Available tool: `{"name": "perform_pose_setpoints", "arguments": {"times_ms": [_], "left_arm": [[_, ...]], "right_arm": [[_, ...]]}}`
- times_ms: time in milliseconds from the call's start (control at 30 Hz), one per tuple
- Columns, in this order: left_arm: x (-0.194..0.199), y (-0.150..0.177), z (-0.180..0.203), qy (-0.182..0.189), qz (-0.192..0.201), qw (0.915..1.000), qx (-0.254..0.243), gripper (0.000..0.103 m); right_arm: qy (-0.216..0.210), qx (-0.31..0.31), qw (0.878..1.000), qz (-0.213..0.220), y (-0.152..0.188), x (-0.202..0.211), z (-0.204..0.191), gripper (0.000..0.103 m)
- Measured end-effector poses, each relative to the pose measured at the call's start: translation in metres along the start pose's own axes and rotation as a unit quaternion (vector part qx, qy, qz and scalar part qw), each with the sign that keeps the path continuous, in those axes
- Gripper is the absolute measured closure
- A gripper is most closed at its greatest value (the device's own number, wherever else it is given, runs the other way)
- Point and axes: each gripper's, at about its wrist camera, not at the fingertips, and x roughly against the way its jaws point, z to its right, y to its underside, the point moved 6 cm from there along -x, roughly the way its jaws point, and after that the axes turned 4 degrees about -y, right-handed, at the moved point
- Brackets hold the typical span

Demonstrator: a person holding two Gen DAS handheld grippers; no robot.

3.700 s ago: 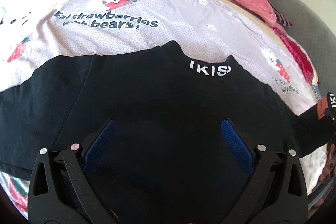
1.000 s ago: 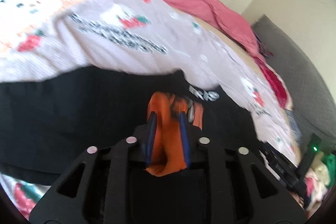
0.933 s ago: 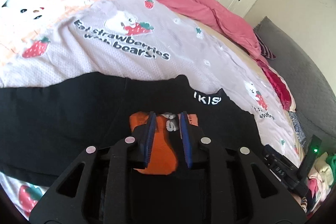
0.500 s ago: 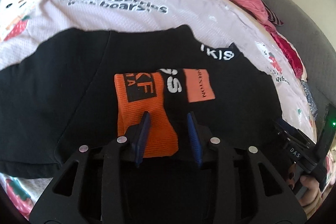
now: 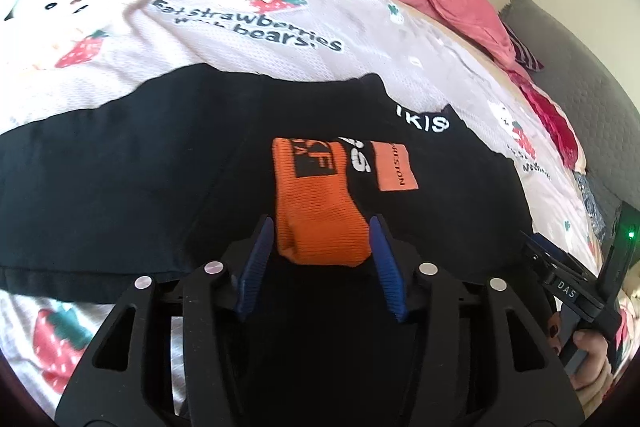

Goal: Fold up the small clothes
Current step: 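Lay the cuff flat on the shirt and move the left gripper to the other sleeve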

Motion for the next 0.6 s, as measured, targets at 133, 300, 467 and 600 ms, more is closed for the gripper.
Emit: {"name": "perform_pose_setpoints", "arguments": {"times_ms": [133, 300, 467, 600], "left_arm": [[0.012, -0.002, -0.007, -0.013, 0.02, 0.9997, 0.008, 0.052], [0.027, -0.004, -0.024, -0.041, 0.044, 0.998, 0.021, 0.04], [0.033, -0.001, -0.049, -0.073, 0.052, 0.9949, 0.047, 0.031], [0.04, -0.002, -0.064, -0.09, 0.065, 0.9917, 0.066, 0.026]], "right_arm": [[-0.009, 0.011, 1.0, 0.007, -0.001, 0.006, -0.01, 0.014], [-0.021, 0.033, 0.999, 0.016, -0.005, 0.01, -0.029, 0.008], [-0.039, 0.049, 0.998, 0.024, -0.008, 0.013, -0.052, 0.007], [-0.053, 0.065, 0.996, 0.028, -0.009, 0.016, -0.071, 0.005]]}}
